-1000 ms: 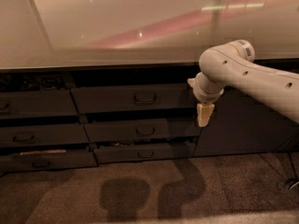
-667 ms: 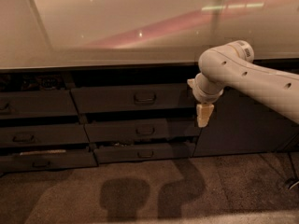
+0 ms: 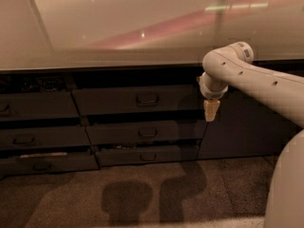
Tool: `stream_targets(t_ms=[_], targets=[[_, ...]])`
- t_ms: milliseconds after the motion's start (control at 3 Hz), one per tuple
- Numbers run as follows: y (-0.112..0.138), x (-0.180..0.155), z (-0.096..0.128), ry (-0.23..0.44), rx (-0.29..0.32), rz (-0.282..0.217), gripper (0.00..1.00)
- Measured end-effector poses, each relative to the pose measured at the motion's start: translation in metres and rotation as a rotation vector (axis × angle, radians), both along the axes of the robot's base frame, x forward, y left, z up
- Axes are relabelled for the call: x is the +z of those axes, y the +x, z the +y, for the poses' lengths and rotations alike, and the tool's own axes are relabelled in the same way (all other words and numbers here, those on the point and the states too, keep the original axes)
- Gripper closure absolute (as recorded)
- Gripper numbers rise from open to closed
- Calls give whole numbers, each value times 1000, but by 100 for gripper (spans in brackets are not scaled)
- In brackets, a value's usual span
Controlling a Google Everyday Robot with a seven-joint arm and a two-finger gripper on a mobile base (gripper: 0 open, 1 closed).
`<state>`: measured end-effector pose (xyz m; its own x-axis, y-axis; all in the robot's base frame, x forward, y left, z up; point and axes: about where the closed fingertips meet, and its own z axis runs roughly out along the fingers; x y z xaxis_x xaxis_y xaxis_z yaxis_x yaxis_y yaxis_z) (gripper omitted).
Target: Open top drawer
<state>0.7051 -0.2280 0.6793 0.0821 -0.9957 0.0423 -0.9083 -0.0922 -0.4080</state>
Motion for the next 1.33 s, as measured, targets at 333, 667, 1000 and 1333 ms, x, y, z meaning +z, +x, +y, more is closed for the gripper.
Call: stream_targets(t_ms=[333,667,1000,1333], targets=[[2,-18,-6,257,85,71,0],[7,-11,-1,389,181,80,0],[8,-11,-1,389,181,81,0],[29,-18,13,347,190,117,0]])
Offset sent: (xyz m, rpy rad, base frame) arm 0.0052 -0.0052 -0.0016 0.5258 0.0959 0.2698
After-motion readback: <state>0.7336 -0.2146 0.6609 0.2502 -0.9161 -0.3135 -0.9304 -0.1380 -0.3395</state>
